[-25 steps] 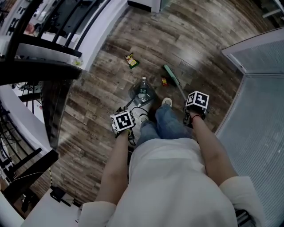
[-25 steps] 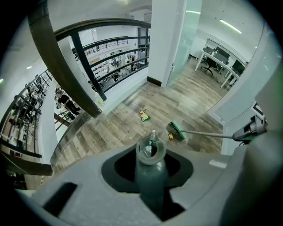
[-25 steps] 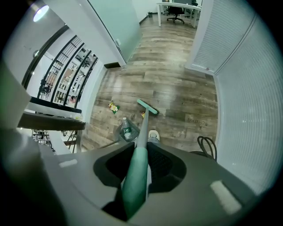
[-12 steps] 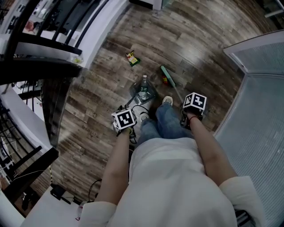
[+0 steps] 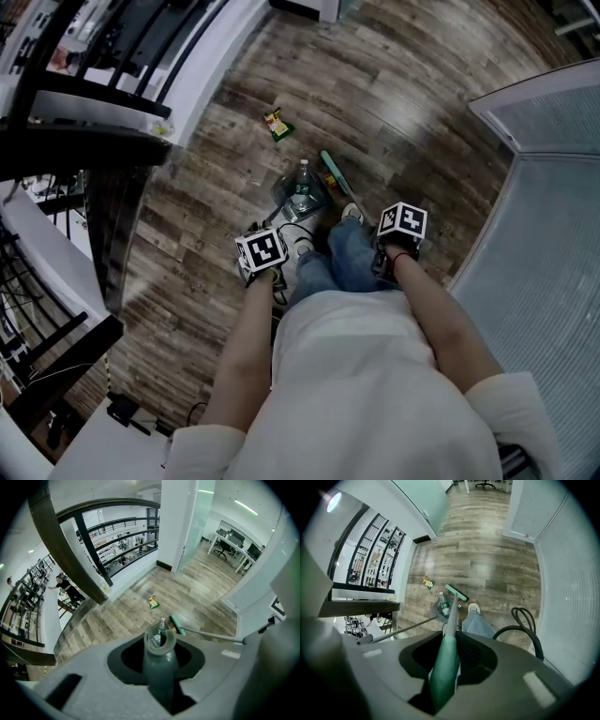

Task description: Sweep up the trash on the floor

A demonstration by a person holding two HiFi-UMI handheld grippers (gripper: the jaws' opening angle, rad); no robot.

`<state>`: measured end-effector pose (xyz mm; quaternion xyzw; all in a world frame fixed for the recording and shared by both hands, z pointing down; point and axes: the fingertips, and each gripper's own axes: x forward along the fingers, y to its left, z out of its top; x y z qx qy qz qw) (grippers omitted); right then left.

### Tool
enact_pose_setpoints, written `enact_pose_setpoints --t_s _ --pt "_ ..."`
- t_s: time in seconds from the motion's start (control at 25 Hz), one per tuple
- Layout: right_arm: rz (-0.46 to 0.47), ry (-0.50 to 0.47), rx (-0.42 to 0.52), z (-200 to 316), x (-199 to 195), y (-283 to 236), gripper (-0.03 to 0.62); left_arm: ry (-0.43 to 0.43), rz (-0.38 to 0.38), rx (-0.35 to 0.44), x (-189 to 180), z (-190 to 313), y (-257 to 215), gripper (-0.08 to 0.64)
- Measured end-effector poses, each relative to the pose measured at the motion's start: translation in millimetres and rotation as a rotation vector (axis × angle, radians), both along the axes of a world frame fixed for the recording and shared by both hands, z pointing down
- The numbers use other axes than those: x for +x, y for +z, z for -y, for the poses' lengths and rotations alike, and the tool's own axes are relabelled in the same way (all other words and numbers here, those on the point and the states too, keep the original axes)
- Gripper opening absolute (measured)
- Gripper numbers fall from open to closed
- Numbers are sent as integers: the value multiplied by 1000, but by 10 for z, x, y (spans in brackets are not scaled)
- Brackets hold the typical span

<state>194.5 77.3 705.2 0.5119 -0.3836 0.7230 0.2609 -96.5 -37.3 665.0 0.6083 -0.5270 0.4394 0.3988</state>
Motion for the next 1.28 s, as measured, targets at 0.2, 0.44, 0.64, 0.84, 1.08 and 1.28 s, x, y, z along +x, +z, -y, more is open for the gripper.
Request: enact_pose_setpoints --t_s 0.2,0.44,0.64,0.84,1.08,1.28 --pt "29 0 -10 -51 -100 -14 97 4 16 -5 -42 -15 -33 92" --pt "69 4 -34 -135 -257 -37 97 0 6 -4 -29 -24 -1 92" --pt "88 29 -41 -169 -361 -89 97 2 22 -1 -61 -19 -32 92" --pt "125 76 -50 -205 -388 -142 97 7 47 -9 -90 -48 -82 92" --pt "145 92 -58 -239 -400 -191 95 4 -5 13 -27 -26 33 92" --pt "133 84 -51 -289 -378 -226 97 4 -9 7 -16 -44 -10 92"
